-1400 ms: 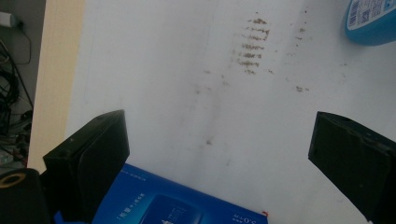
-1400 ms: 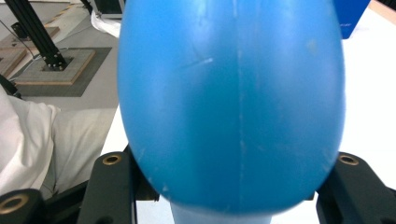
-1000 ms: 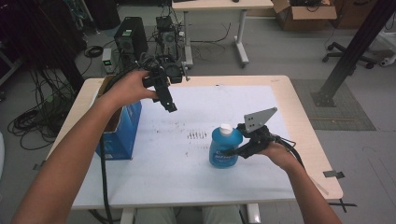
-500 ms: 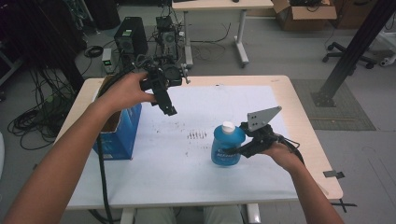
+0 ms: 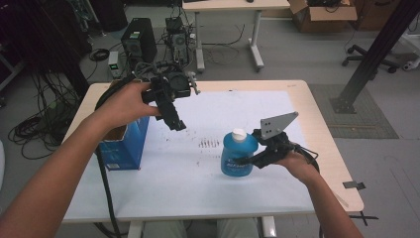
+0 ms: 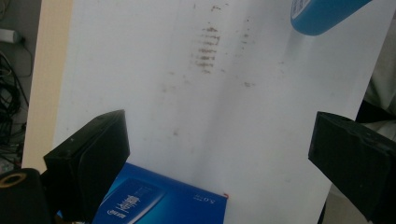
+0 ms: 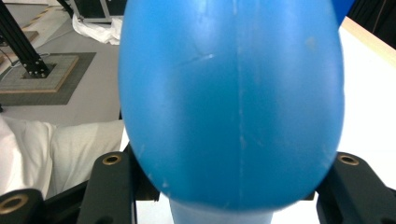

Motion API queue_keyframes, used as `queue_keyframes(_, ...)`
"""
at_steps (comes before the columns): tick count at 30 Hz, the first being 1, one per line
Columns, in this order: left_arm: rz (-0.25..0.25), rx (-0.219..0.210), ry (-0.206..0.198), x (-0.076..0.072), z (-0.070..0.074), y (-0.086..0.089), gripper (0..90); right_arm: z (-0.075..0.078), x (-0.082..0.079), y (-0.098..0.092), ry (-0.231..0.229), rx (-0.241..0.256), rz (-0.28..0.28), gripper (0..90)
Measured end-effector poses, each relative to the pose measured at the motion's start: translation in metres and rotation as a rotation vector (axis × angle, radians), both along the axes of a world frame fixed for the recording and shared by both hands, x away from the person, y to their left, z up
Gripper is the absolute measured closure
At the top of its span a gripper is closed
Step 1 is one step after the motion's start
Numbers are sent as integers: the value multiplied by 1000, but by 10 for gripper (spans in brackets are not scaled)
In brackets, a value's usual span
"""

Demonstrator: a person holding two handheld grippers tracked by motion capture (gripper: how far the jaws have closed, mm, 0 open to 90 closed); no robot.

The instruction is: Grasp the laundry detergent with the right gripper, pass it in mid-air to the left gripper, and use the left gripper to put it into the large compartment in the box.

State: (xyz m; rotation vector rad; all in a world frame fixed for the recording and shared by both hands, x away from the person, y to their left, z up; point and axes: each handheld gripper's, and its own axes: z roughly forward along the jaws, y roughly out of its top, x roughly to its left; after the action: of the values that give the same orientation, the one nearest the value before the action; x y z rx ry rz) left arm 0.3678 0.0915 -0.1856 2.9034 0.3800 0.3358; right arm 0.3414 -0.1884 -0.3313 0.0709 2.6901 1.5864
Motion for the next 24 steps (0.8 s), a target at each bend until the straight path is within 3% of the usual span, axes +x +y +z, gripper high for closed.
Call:
queue_keyframes(11, -45, 1, 21, -23, 12, -7, 57, 4, 0, 19, 8, -20, 29, 431)
queue_keyframes(24, -99, 9, 60, -36, 14, -17, 59, 6, 6, 36, 12, -37, 57, 431)
